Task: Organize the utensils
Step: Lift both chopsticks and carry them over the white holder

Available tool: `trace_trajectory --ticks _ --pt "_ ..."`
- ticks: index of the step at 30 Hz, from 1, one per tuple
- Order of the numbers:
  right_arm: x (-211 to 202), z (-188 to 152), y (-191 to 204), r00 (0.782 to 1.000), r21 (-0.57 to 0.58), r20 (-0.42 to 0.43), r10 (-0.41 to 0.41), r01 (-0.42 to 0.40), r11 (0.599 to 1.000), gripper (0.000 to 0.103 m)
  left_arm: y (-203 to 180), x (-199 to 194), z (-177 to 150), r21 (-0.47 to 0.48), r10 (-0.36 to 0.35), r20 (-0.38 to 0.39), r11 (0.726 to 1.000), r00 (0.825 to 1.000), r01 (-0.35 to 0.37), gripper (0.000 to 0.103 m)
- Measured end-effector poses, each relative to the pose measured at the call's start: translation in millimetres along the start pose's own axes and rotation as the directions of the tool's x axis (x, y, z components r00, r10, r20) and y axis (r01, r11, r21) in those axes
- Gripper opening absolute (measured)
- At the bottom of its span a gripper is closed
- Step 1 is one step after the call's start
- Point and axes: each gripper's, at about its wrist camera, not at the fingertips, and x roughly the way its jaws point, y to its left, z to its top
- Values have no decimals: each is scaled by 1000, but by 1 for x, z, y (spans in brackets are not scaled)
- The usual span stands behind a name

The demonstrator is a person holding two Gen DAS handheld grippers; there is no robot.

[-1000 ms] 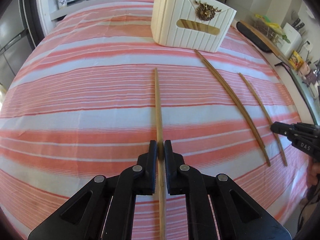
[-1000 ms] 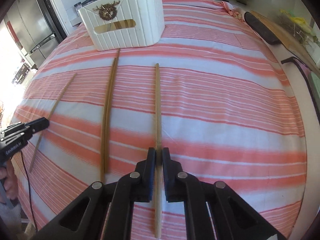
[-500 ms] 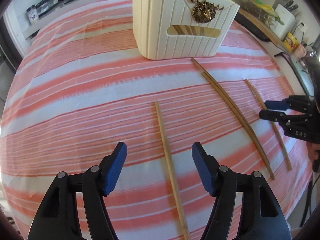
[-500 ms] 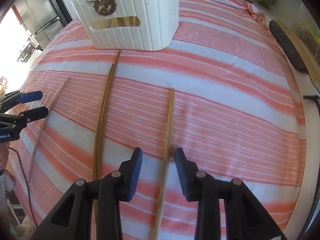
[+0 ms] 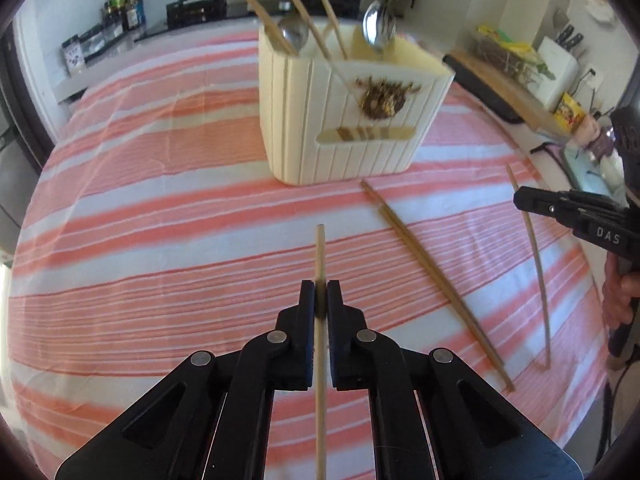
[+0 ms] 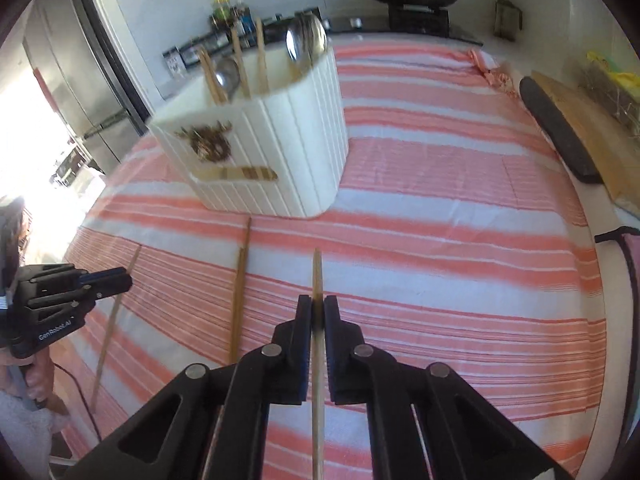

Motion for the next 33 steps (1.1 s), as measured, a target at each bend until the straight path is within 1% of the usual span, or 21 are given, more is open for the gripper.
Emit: trace_trajectory --ticks 3,5,7,10,14,18,21,23,25,26,27,29,30,31,32,33 --pt "-54 1 11 993 -22 103 54 -52 998 6 -1 -50 -1 -8 -47 107 999 993 48 4" --pt "-87 -1 21 985 -49 159 73 -66 997 6 -1 -78 -2 -6 -66 165 998 984 68 4" --pt "-115 -1 25 975 -70 207 78 -65 995 6 -4 -99 -3 -8 -75 208 997 975 79 4" --pt "-144 1 31 961 -84 268 68 -47 995 6 -3 -119 -3 -19 -88 256 995 963 96 4" --pt "-166 13 42 934 -89 352 57 -27 996 6 2 -143 13 -30 -78 334 995 939 93 4" --pt "-183 47 45 904 -100 426 41 1 995 6 9 -172 51 -47 -61 415 995 908 88 4" --pt "-196 81 53 874 -142 485 27 48 989 6 15 -189 86 -61 -49 474 994 879 88 4" --pt "-200 104 57 854 -159 519 20 74 984 6 17 -195 111 -74 -22 519 995 855 71 4" --pt "-201 126 60 831 -172 557 19 93 981 6 16 -196 134 -79 5 567 996 824 48 4" --pt "-201 135 63 816 -174 579 15 105 979 6 16 -193 144 -81 16 583 996 812 39 4" --pt "-198 144 64 801 -172 599 15 111 979 6 15 -188 154 -83 22 593 996 805 33 4" --pt "-190 158 64 782 -164 623 20 106 981 6 13 -172 171 -85 33 603 996 797 23 4" --pt "-184 163 63 775 -161 631 24 101 982 6 12 -163 176 -87 35 601 996 798 22 4" --pt "-175 168 62 770 -161 638 25 101 982 6 12 -151 182 -91 36 594 996 804 23 4" --pt "-167 172 62 766 -167 642 29 102 981 6 12 -139 186 -96 33 579 995 815 27 4" --pt "-156 175 61 768 -172 640 34 100 980 6 12 -125 191 -101 27 556 994 831 35 4"
